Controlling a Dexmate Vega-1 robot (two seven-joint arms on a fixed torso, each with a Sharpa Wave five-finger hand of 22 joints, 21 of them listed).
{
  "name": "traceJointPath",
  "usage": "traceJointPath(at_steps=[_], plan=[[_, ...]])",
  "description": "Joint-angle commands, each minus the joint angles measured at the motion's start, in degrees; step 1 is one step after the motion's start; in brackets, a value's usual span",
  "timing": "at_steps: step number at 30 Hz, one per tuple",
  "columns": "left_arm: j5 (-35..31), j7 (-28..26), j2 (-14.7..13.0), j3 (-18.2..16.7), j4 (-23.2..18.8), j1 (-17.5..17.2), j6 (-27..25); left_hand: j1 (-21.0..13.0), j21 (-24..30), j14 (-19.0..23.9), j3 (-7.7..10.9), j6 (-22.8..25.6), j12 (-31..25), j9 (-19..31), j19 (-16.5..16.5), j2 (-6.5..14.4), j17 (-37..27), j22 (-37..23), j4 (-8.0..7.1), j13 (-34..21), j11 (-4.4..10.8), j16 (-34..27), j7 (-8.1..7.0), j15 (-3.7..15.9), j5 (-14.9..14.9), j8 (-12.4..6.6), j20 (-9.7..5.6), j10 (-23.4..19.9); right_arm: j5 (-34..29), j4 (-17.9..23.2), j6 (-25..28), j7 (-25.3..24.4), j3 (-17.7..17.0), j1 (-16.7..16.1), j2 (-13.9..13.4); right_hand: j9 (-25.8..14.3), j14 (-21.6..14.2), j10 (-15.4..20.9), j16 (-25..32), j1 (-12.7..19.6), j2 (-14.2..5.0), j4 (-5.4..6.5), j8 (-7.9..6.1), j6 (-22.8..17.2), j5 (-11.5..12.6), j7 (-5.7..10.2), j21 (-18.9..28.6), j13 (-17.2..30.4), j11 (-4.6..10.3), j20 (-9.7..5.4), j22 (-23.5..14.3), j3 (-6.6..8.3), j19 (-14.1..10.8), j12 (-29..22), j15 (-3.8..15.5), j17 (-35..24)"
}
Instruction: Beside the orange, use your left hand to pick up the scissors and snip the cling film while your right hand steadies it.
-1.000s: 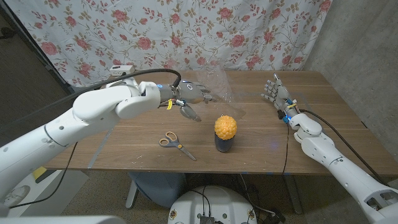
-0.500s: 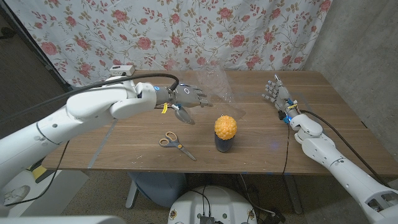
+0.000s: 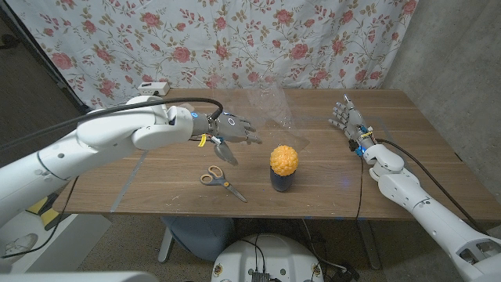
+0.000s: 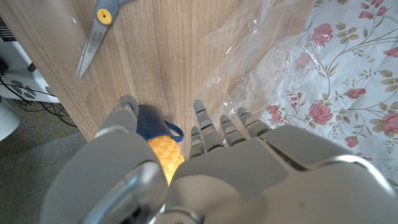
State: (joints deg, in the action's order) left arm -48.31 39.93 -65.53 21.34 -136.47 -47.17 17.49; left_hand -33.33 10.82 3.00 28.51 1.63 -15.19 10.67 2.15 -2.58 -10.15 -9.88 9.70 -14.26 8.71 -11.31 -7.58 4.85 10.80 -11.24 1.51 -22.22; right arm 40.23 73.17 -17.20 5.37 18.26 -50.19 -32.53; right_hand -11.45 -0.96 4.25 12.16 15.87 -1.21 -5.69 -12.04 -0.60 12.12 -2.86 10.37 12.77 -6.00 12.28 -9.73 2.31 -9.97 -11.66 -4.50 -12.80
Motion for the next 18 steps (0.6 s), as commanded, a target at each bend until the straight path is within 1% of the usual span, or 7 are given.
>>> traceJointPath(at_steps=[1,3,6,8,14,15,18], plan=[[0.07,1.09,-2.65,-1.88,-0.75,-1.48,2.31,-0.06,0.04,-0.13,0.17,-0.15,-0.29,0.11,0.47,-0.59,-0.05,-0.04,-0.26,-0.31,0.09,-0.16,-0.18,0.63,0.29,-0.02,-0.43,-0.55,-0.10,-2.08,-1.12,0.65,0.25,0.96,1.00,-0.21,0.34,0.03,0.23,0.65,-0.06,-0.53,0.07,0.11,-0.16,0.10,0.19,0.03,0.18,0.07,-0.23,-0.07,0.49,-0.27,-0.32,-0.05],[0.22,0.47,-1.95,-2.03,-0.34,-1.71,1.85,-0.12,0.04,-0.10,0.19,-0.13,-0.30,0.12,0.45,-0.58,-0.05,-0.04,-0.27,-0.33,0.01,-0.17,-0.19,0.74,0.31,-0.04,-0.45,-0.61,0.14,-2.28,-1.11,0.63,0.22,1.00,1.28,-0.21,0.36,0.05,0.23,0.71,-0.07,-0.56,0.05,0.06,-0.17,0.05,0.19,0.02,0.21,0.06,-0.23,-0.06,0.54,-0.28,-0.31,-0.04],[-0.39,-0.35,-1.50,-1.48,0.34,-1.08,3.20,-0.22,0.02,-0.07,0.22,-0.12,-0.27,0.12,0.37,-0.55,-0.05,-0.04,-0.29,-0.38,0.04,-0.17,-0.18,0.61,0.35,-0.06,-0.44,-0.64,0.02,-2.55,-1.35,0.62,0.29,0.99,1.40,-0.21,0.35,0.05,0.23,0.77,-0.08,-0.60,0.05,0.06,-0.18,0.07,0.18,0.01,0.23,0.06,-0.23,-0.04,0.60,-0.28,-0.34,-0.03],[-1.03,-0.78,-1.56,-1.06,0.78,-0.70,4.53,-0.29,0.02,-0.01,0.24,-0.11,-0.27,0.12,0.36,-0.55,-0.05,-0.05,-0.30,-0.41,-0.13,-0.18,-0.26,0.64,0.38,-0.07,-0.42,-0.67,0.23,-2.59,-1.68,0.49,0.10,0.77,1.58,-0.21,0.37,0.07,0.23,0.82,-0.09,-0.63,0.05,0.06,-0.19,0.14,0.18,0.00,0.21,0.06,-0.22,-0.02,0.64,-0.29,-0.40,-0.03],[-1.65,-1.38,-1.71,-1.02,1.80,-0.61,6.19,-0.63,0.07,0.25,0.41,-0.10,-0.34,0.13,0.43,-0.37,-0.06,-0.05,-0.28,-0.50,0.26,-0.26,-0.32,0.78,0.46,-0.10,-0.34,-0.99,0.40,-2.49,-2.60,0.26,-0.36,0.31,1.71,-0.21,0.43,0.06,0.22,0.93,-0.11,-0.69,0.03,-0.01,-0.22,0.19,0.17,-0.03,0.18,0.06,-0.22,0.01,0.75,-0.29,-0.37,-0.02],[-1.69,-1.43,-1.73,-1.09,1.86,-0.65,6.29,-0.96,0.08,0.31,0.62,-0.14,-0.41,0.14,0.43,-0.11,-0.06,-0.05,-0.24,-0.56,0.18,-0.27,-0.36,0.86,0.52,-0.11,-0.38,-1.22,0.45,-2.30,-2.41,0.02,-0.43,0.26,1.66,-0.20,0.42,0.05,0.22,0.94,-0.12,-0.69,0.04,0.01,-0.22,0.18,0.17,-0.03,0.21,0.06,-0.22,0.01,0.76,-0.29,-0.37,-0.02],[-1.50,-1.93,-1.82,-1.42,2.16,-0.79,6.71,-1.86,0.11,0.64,1.16,-0.16,-0.71,0.15,0.48,0.44,-0.09,-0.05,-0.08,-0.76,0.61,-0.37,-0.36,1.06,0.61,-0.16,-0.39,-2.08,0.55,-2.10,-2.16,-0.30,-0.58,0.25,1.59,-0.20,0.44,0.07,0.22,0.98,-0.12,-0.72,0.05,0.02,-0.23,0.18,0.17,-0.04,0.21,0.06,-0.22,0.02,0.81,-0.30,-0.42,-0.01]])
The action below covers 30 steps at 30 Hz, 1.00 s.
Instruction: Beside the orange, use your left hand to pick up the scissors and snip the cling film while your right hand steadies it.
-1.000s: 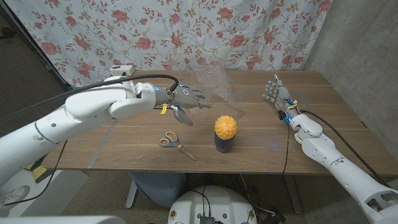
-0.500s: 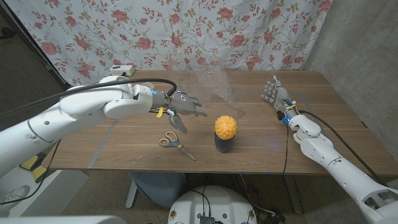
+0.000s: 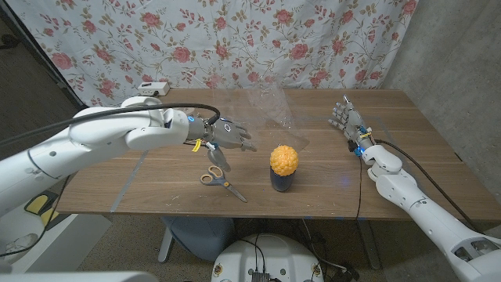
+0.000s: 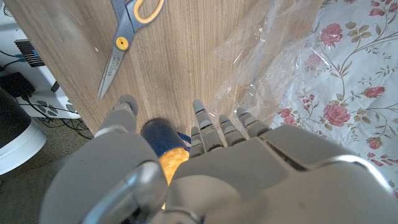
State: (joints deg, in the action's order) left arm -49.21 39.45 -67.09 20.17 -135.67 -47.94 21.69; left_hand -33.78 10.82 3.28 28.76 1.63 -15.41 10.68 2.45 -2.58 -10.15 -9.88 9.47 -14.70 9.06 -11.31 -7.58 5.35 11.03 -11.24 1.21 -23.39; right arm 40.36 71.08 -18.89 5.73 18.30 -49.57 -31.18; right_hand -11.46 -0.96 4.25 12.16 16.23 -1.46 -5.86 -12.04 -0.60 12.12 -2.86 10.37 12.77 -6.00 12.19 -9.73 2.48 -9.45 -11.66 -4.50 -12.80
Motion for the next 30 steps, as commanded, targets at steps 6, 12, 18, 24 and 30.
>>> traceJointPath(at_steps=[6,12,18,24,30], plan=[[-0.83,-2.35,-1.12,-0.79,1.77,0.00,4.31,-2.48,0.16,-0.19,1.43,-0.48,0.03,0.16,0.30,0.67,-0.10,-0.05,0.37,-0.58,0.29,-0.10,-0.79,0.69,0.38,-0.12,-0.08,0.22,0.27,-0.57,-0.82,-0.38,-0.58,-0.04,0.33,-0.19,0.49,0.05,0.22,0.68,0.11,-0.59,0.05,-0.01,-0.27,0.31,0.18,-0.07,0.19,0.15,-0.23,-0.14,0.39,-0.30,-0.38,-0.01],[-2.12,-6.95,-2.91,-3.16,1.98,-2.12,6.03,-3.04,0.09,-0.16,1.54,-1.39,0.44,0.14,0.03,0.34,-0.15,-0.10,0.37,-0.95,0.75,-0.10,-1.15,0.91,0.32,0.14,0.74,1.29,0.34,-1.36,-1.02,-0.15,-0.49,0.25,0.69,-0.18,0.56,-0.01,0.21,0.72,0.11,-0.62,0.06,-0.01,-0.30,0.58,0.18,-0.09,0.36,0.15,-0.23,-0.14,0.48,-0.28,-0.35,-0.01],[-3.59,-16.35,-4.85,-8.34,2.72,-8.60,5.46,-2.84,0.78,5.56,1.26,0.12,-2.27,0.20,1.54,-0.90,-0.73,-0.32,-0.16,-2.82,1.43,-1.55,-0.80,2.02,0.35,-0.38,2.00,-0.78,0.43,-1.95,-1.46,0.20,-0.49,0.41,0.96,-0.18,0.55,-0.07,0.23,0.77,0.09,-0.65,0.06,-0.01,-0.33,0.63,0.19,-0.11,0.39,0.15,-0.23,-0.13,0.58,-0.26,-0.35,-0.01],[-5.78,-24.75,-6.62,-12.34,4.08,-13.78,6.65,-2.63,1.03,5.12,1.11,1.30,-3.63,0.22,2.33,-1.51,-0.88,-0.40,-0.31,-3.58,1.55,-0.93,-0.69,1.74,0.44,-0.62,2.19,-1.99,0.79,-1.65,-1.16,-0.27,-0.75,0.00,0.96,-0.18,0.63,-0.10,0.22,0.81,0.08,-0.67,0.08,0.03,-0.35,0.58,0.18,-0.13,0.35,0.16,-0.23,-0.12,0.67,-0.25,-0.43,0.00],[-6.25,-23.80,-7.07,-13.20,4.13,-14.99,5.65,-2.23,1.20,6.14,0.97,1.84,-4.45,0.24,2.89,-1.77,-0.99,-0.47,-0.55,-4.05,1.64,-1.09,-0.58,1.56,0.46,-0.65,2.26,-2.68,0.81,-2.01,-1.43,0.06,-0.77,-0.12,0.93,-0.17,0.62,-0.09,0.24,0.83,0.01,-0.67,0.10,0.05,-0.36,0.60,0.18,-0.14,0.46,0.16,-0.23,-0.10,0.75,-0.26,-0.39,-0.01]])
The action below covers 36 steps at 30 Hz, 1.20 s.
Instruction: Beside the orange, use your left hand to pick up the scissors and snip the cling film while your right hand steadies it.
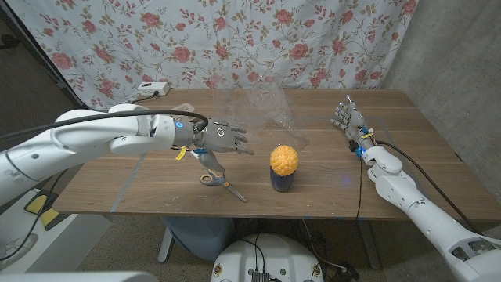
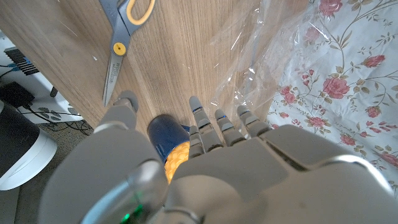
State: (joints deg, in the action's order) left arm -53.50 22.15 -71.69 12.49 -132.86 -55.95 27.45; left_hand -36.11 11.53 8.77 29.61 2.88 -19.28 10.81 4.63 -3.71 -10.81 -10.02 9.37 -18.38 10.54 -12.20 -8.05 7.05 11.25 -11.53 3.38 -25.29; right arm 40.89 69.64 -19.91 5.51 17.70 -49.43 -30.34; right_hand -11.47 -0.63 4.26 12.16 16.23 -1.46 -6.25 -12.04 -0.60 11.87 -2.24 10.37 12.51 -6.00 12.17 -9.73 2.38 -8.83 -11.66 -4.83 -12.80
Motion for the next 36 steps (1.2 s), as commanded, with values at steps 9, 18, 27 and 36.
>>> traceJointPath(at_steps=[9,18,27,36], plan=[[-1.72,-5.51,-3.42,-7.40,1.14,-9.55,-1.05,0.50,0.46,0.82,0.03,0.87,-1.17,0.12,0.80,-0.79,-0.40,-0.38,-0.66,-0.79,-0.02,-0.02,-0.19,-0.21,0.28,-0.31,0.18,-1.02,0.22,-2.65,-0.66,1.22,0.31,1.05,0.92,-0.16,0.30,-0.10,0.26,0.86,-0.02,-0.30,0.11,0.05,-0.15,-0.06,0.19,0.09,0.40,0.17,-0.23,0.01,0.28,-0.27,-0.07,-0.01],[-2.49,-6.74,-3.26,-8.89,1.83,-12.09,-1.77,-3.85,0.23,0.49,3.56,0.56,-2.01,0.15,0.51,3.04,-0.46,-0.42,0.41,-1.75,0.00,0.66,-0.21,-0.32,0.56,0.03,0.32,-0.11,0.19,-4.91,-1.22,2.28,0.67,2.36,1.78,-0.16,0.35,-0.12,0.27,0.87,-0.05,-0.30,0.13,0.07,-0.18,-0.02,0.19,0.07,0.48,0.17,-0.23,0.00,0.40,-0.27,-0.06,-0.01],[-3.15,-8.39,-3.10,-10.12,3.08,-14.04,-1.91,-4.13,0.19,1.11,3.94,1.30,-2.61,0.12,0.42,2.61,-0.52,-0.45,0.38,-2.11,-0.68,0.60,0.02,-0.72,0.33,-0.12,0.96,-0.35,0.58,-6.22,-1.46,2.53,0.44,2.58,2.14,-0.15,0.36,-0.07,0.29,0.91,-0.12,-0.31,0.14,0.08,-0.21,-0.01,0.20,0.04,0.53,0.17,-0.23,0.03,0.51,-0.30,-0.09,-0.02],[-5.11,-9.13,-3.52,-9.54,2.99,-13.93,-1.71,-2.76,0.14,0.72,3.24,0.73,-2.96,0.09,0.25,1.31,-0.64,-0.49,-0.20,-2.45,-0.62,0.81,0.27,-1.13,-0.45,0.24,1.01,-0.03,0.53,-6.56,-1.82,2.73,0.47,2.82,2.35,-0.15,0.39,-0.10,0.30,0.94,-0.15,-0.34,0.15,0.09,-0.24,-0.03,0.22,0.02,0.44,0.16,-0.23,0.03,0.63,-0.30,-0.07,-0.02]])
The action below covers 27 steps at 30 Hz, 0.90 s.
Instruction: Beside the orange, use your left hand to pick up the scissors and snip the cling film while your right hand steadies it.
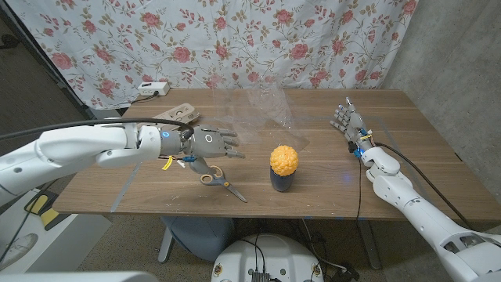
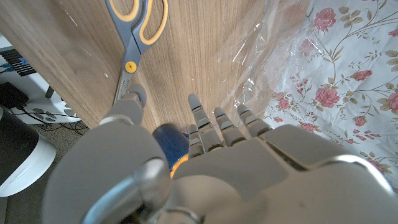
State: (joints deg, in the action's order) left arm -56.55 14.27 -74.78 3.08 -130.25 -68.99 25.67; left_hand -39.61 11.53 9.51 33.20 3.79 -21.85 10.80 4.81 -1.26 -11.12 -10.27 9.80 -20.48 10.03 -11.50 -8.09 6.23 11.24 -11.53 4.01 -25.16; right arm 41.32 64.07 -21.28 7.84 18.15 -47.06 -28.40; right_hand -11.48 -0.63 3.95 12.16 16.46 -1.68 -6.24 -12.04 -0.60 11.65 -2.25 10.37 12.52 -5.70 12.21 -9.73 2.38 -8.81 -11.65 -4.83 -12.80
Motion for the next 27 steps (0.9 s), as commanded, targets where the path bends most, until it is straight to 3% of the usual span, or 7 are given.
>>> traceJointPath(at_steps=[1,12,17,27], plan=[[-2.19,-1.26,-0.52,-0.04,0.39,-0.90,0.10,1.00,0.15,-0.05,-0.50,-0.26,-0.36,0.10,0.08,-1.32,-0.35,-0.24,-0.72,-0.40,-0.01,0.11,0.34,-0.32,-0.51,0.28,0.45,0.05,0.14,-1.00,-0.50,0.40,-0.01,0.45,0.46,-0.14,0.39,0.21,0.31,0.73,0.06,-0.35,0.14,0.08,-0.03,0.00,0.22,0.00,0.17,0.12,-0.24,0.04,0.62,-0.30,-0.10,-0.02],[-4.69,-4.28,-1.51,0.14,0.82,-2.08,0.42,2.74,0.17,-0.33,-1.49,-0.80,-0.81,0.10,0.09,-2.73,-0.44,-0.27,-1.21,-0.79,-0.17,0.19,0.50,-0.40,-0.72,0.47,0.48,0.21,0.28,-1.32,-0.58,0.31,-0.11,0.24,0.58,-0.14,0.43,0.27,0.32,0.83,-0.01,-0.40,0.12,0.01,-0.06,-0.04,0.23,-0.02,0.07,0.12,-0.23,0.08,0.79,-0.34,-0.03,-0.01],[-10.44,-9.73,-2.07,-1.50,0.81,-5.13,-0.85,2.37,0.42,0.65,-1.25,-0.86,-1.23,0.11,0.72,-2.42,-0.43,-0.29,-1.06,-1.00,-0.06,-0.15,0.60,-0.28,-0.65,0.46,0.63,-0.12,0.27,-1.21,-0.58,0.24,-0.16,0.01,0.45,-0.13,0.48,0.19,0.31,0.84,-0.01,-0.41,0.13,0.00,-0.08,0.03,0.22,-0.03,0.26,0.12,-0.23,0.08,0.87,-0.31,-0.01,-0.01],[-11.43,-10.29,-2.37,-1.09,1.14,-6.25,-3.02,2.36,0.59,1.15,-1.49,-0.86,-1.73,0.13,1.26,-2.41,-0.44,-0.33,-1.04,-1.35,-0.17,-0.25,1.06,-0.41,-0.80,0.42,0.62,-0.12,0.59,-1.52,-0.63,0.41,-0.36,-0.19,0.49,-0.13,0.52,0.18,0.31,0.85,-0.03,-0.42,0.13,-0.02,-0.11,0.10,0.20,-0.04,0.24,0.13,-0.23,0.08,1.05,-0.32,0.00,-0.01]])
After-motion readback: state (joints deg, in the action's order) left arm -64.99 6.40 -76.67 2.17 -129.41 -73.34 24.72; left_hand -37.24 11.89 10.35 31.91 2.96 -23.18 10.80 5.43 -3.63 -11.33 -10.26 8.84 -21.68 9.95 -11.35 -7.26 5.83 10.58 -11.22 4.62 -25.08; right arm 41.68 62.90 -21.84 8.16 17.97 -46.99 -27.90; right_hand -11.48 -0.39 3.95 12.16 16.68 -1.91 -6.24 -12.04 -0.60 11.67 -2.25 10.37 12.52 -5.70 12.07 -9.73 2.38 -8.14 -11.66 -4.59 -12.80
